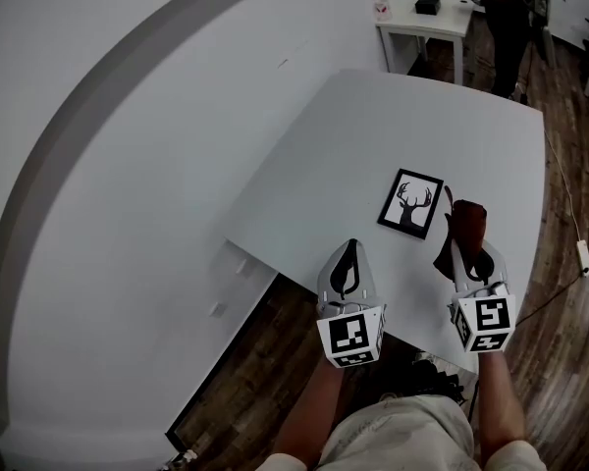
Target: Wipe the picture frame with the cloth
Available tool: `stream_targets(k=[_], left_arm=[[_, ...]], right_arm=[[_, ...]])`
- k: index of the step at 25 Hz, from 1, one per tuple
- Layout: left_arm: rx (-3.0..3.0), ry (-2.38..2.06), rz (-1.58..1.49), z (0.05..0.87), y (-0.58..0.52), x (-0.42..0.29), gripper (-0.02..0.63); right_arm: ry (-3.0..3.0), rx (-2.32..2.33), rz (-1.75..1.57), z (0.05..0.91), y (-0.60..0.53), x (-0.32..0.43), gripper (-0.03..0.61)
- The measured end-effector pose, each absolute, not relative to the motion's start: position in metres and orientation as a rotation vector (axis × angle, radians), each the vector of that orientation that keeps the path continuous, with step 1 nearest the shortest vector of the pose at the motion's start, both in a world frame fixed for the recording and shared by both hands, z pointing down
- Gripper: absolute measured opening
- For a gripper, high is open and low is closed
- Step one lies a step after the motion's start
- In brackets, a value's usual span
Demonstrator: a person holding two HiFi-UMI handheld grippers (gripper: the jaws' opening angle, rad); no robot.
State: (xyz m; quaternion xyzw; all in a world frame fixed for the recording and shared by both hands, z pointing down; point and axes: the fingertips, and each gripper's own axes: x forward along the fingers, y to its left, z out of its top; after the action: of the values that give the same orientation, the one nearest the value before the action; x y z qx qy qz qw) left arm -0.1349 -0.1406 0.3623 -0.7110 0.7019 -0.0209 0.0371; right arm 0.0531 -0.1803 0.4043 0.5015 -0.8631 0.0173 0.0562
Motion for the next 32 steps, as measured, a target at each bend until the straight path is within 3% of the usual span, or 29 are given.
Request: stream_targets(k=[15,23,32], left_arm=[[-2.255,2.118,-0.129,0.391,-0.257,-0.098,0.000],[-2.329,2.123,-0.084,0.413,-0.297,-0.128,0.000],[-2.370,2.110,-0.131,0.434,-0.315,-0.147,0.000]], right_arm=[[-2.528,1.480,0.228,0.453,-0.291,0.073,0.095],[-2.428,1.438,0.251,0.479,-0.328,0.036,0.095],[-2.230,1.233,0.543,0.566,-0.398,-0.033,0.097]])
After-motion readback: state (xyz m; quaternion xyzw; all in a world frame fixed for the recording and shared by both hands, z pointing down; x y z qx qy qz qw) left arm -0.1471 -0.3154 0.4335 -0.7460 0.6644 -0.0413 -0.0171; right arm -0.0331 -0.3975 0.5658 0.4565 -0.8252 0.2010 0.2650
